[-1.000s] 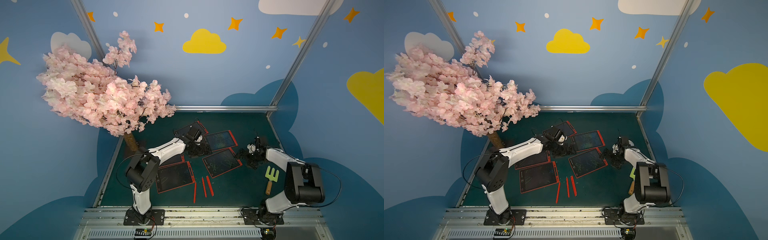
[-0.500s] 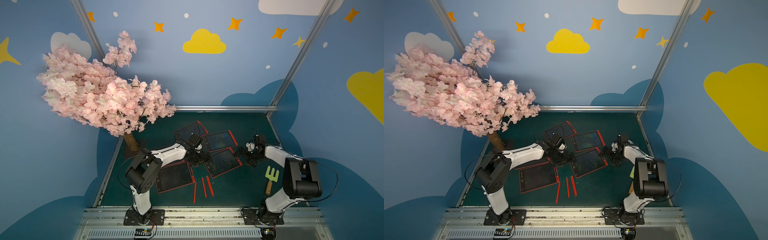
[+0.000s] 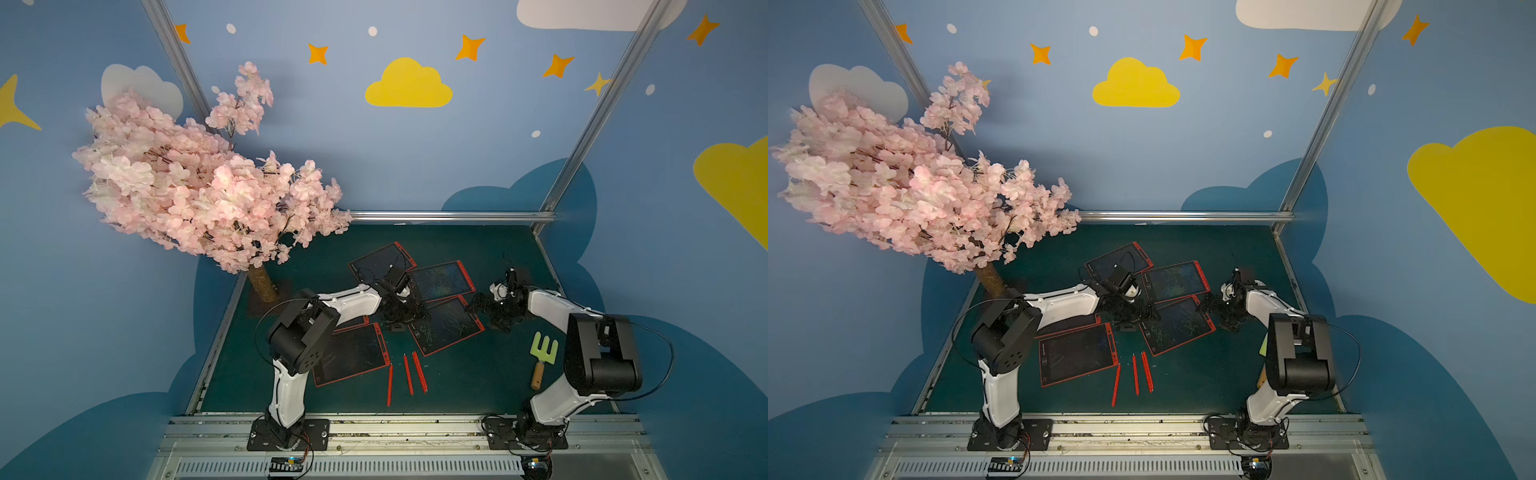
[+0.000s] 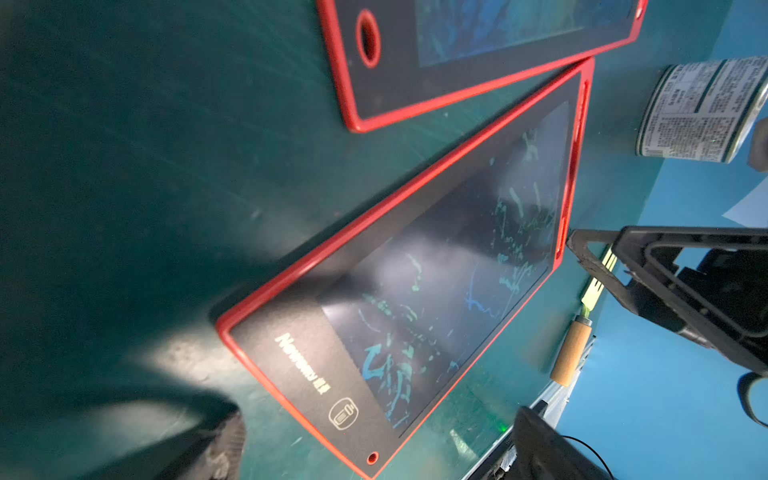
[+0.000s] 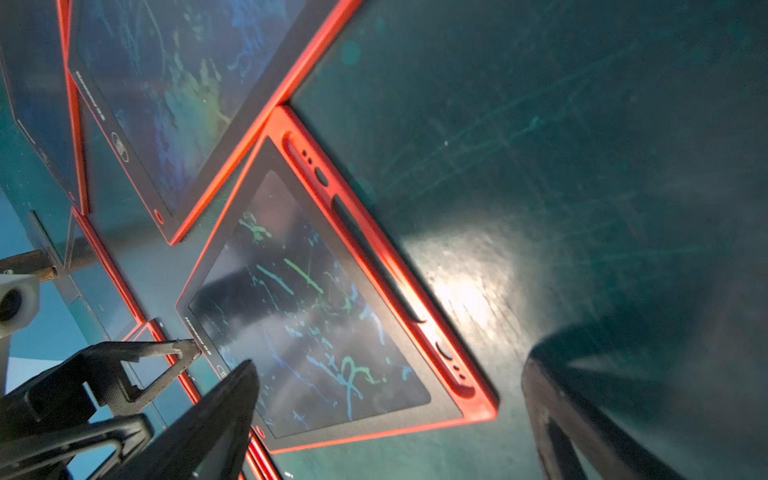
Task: Place the stylus back onto the writing tablet
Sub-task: Adjust the writing tablet at the center of the board.
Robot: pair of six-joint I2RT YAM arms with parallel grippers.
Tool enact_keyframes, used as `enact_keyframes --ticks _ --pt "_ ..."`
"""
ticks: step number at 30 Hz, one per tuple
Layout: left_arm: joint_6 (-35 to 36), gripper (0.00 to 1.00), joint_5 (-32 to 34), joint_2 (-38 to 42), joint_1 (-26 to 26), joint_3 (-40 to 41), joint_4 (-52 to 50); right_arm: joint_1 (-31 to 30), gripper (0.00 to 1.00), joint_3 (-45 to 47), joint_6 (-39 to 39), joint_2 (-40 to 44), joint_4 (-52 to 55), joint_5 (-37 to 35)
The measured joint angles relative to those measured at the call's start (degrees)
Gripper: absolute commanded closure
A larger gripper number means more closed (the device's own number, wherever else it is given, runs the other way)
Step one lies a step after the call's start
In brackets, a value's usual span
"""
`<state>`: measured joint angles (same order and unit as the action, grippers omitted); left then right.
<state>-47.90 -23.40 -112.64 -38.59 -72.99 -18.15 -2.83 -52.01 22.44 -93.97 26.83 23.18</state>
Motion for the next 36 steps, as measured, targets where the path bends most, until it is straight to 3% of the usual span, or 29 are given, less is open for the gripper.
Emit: enact_keyframes --ticks 36 --pt "0.79 0.0 -0.09 -8.57 6.62 -11.3 3.13 -12.02 0.02 3.23 4.92 2.62 -6.32 -7.52"
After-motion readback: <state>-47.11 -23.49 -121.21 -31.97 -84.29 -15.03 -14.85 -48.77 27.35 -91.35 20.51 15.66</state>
